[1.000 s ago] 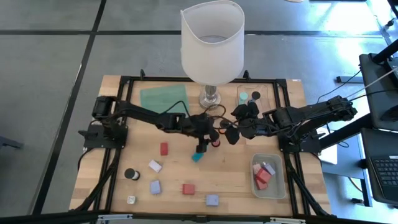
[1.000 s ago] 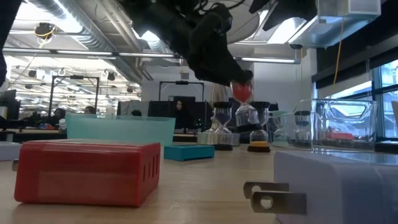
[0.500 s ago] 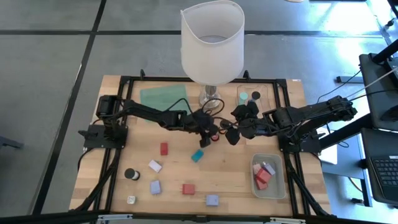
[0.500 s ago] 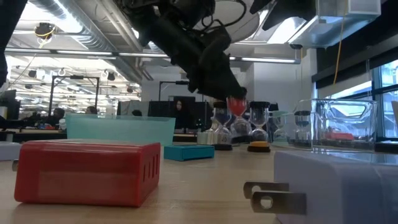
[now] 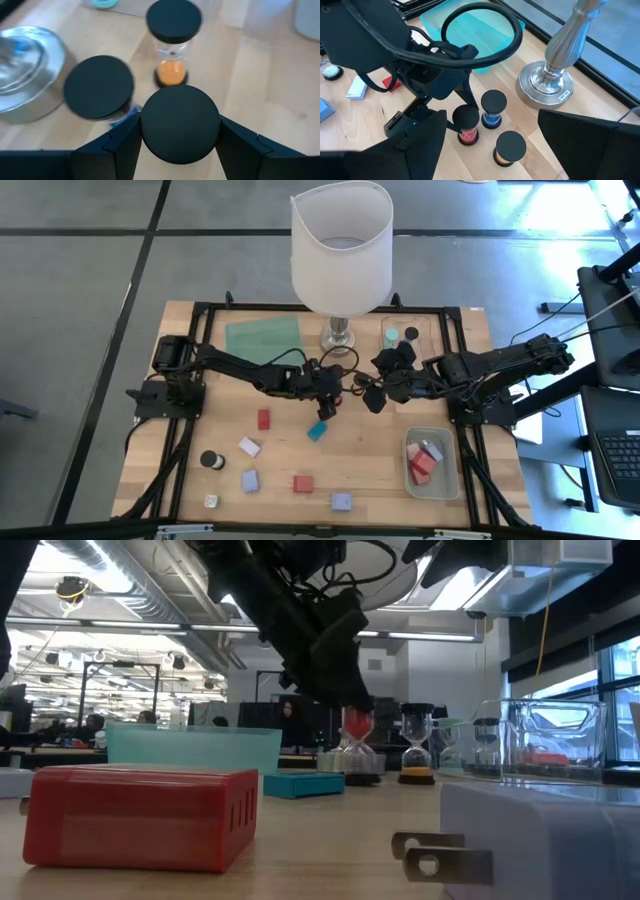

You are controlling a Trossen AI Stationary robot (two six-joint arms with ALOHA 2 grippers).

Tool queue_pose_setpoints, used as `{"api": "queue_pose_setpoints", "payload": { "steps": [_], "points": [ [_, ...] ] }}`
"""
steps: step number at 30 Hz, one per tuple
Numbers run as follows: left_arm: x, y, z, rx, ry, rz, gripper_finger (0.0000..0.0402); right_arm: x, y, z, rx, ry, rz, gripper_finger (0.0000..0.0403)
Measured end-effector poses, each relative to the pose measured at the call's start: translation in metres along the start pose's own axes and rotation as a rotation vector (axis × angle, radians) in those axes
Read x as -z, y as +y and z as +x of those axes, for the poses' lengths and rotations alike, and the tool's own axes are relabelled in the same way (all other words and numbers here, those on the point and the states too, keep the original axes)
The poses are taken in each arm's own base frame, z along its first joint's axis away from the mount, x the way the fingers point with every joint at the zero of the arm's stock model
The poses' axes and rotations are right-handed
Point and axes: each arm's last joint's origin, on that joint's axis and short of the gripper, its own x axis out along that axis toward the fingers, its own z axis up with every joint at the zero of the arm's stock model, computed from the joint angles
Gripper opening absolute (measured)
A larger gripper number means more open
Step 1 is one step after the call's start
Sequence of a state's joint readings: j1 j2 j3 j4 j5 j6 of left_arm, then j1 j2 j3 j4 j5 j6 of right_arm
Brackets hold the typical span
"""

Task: Pick & Place Office items
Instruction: Move the red hourglass to the center of the table

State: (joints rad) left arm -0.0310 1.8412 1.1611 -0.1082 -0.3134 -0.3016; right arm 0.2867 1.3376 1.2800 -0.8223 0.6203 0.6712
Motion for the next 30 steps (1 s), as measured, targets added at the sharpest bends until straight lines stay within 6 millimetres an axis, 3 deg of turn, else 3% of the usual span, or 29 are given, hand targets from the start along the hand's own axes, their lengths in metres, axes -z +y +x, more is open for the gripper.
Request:
{"api": "queue_pose_setpoints", "payload": {
  "steps": [11,23,30],
  "points": [
    [-0.001,0.003,0.001,-0.01,-0.003,-0.004,0.0218,0.0,0.0,0.0,0.0,0.0,0.002,0.0318],
    [0.0,0.002,0.003,0.022,-0.001,-0.053,0.0273,0.0,0.0,0.0,0.0,0.0,0.005,0.0318],
    [-0.016,0.004,-0.025,0.062,-0.054,-0.07,0.0278,0.0,0.0,0.0,-0.003,0.002,0.002,0.0318]
  ]
}}
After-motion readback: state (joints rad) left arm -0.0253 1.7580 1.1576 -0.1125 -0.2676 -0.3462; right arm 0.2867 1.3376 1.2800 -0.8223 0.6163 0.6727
